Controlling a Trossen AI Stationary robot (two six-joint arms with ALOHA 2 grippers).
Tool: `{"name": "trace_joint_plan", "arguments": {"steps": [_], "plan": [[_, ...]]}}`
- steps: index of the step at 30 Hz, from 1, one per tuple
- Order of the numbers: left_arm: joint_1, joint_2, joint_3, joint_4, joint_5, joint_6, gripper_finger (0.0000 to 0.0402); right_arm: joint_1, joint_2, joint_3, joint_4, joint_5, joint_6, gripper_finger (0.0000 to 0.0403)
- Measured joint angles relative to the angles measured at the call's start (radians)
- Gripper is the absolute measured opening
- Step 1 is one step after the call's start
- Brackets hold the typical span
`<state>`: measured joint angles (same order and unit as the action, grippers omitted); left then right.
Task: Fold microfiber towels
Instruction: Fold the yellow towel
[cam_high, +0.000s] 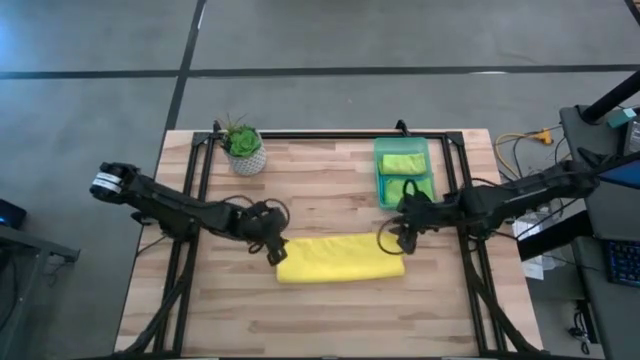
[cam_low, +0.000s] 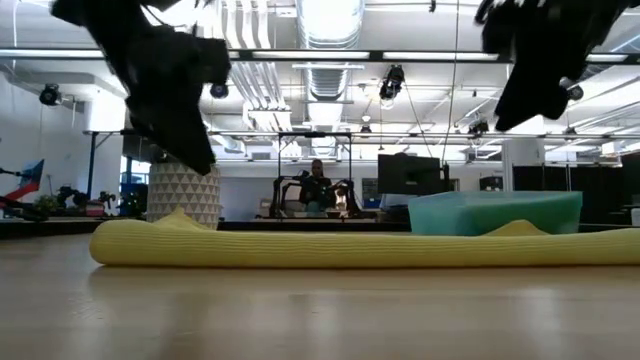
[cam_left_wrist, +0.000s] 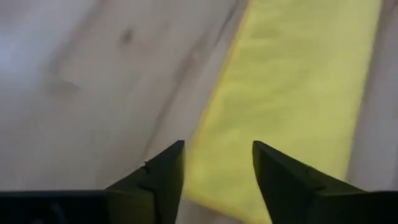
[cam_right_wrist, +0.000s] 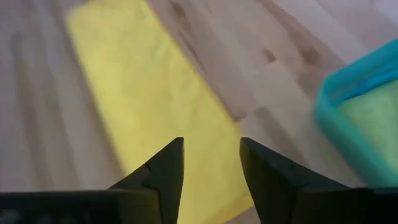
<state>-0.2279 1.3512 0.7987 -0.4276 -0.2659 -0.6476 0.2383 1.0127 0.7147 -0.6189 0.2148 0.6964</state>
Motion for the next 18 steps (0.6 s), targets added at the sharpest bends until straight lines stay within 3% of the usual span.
{"name": "trace_joint_plan", "arguments": {"steps": [2,8,13,18], "plan": [[0.028,0.035,-0.001,0.034,0.072,0.003,0.0146,0.056,-0.032,-0.001,0.002,0.033,0.05,0.0149],[0.073,0.205,0.05,0.049,0.126,0.08,0.0014,0.259,-0.054,-0.002,0.024,0.139,0.226,0.0131],[0.077,0.316,0.078,0.041,0.142,0.016,0.001,0.389,0.036,-0.014,0.021,0.146,0.407,0.0118],[0.04,0.341,0.093,0.032,0.189,-0.076,0.0002,0.423,0.207,-0.016,0.036,0.149,0.543,0.0116]]}}
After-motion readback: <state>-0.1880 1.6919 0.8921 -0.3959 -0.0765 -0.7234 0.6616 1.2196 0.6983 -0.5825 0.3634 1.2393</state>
